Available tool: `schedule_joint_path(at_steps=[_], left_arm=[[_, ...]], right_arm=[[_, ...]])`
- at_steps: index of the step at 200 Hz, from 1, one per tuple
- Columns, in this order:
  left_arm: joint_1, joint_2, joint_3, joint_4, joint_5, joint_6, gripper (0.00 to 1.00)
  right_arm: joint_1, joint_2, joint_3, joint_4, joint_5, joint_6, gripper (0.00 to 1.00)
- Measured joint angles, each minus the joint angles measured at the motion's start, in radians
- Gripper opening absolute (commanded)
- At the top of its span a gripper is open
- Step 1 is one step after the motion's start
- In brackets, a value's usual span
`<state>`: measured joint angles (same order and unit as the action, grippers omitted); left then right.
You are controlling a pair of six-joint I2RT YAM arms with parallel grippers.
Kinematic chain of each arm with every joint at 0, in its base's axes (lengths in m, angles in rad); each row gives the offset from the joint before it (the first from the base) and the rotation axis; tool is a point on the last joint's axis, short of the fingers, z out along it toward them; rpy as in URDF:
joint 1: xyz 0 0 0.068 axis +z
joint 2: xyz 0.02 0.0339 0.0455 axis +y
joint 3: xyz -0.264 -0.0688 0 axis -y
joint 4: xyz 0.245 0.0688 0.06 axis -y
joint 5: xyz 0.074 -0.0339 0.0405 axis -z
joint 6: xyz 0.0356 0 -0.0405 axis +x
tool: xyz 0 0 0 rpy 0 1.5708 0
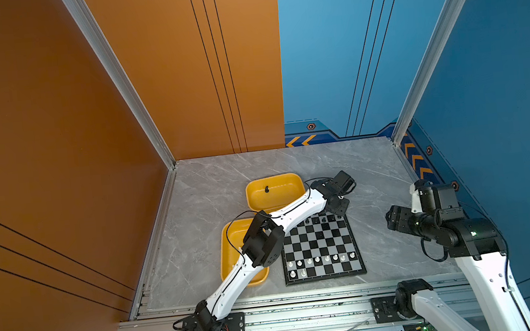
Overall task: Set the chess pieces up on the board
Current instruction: 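Lower the black piece onto the corner square and open the left gripper, then raise the left gripper over the black-piece tray while the right arm returns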
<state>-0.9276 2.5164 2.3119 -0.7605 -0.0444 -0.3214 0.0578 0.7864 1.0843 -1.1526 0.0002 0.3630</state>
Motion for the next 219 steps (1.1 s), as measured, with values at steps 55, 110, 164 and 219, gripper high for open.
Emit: schedule_joint_path(at_steps=[55, 110, 164, 219], left_arm=[[0.021, -0.025, 0.0, -0.017, -0.002, 0.011, 0.42], [0.079, -0.148, 0.0, -0.022, -0.003, 0.011, 0.45], [0.165, -0.269, -0.105, -0.014, -0.023, 0.016, 0.49], [0.37, -0.314, -0.335, -0.022, -0.084, 0.037, 0.49]], right_arm=[[0.0, 0.025, 0.002, 0.0, -0.002, -0.005, 0.84], [-0.001, 0.085, 0.021, 0.016, -0.026, -0.008, 0.85], [-0.001, 0.166, 0.03, 0.074, -0.066, -0.007, 0.86], [0.127, 0.321, 0.114, 0.156, -0.069, 0.01, 0.94]])
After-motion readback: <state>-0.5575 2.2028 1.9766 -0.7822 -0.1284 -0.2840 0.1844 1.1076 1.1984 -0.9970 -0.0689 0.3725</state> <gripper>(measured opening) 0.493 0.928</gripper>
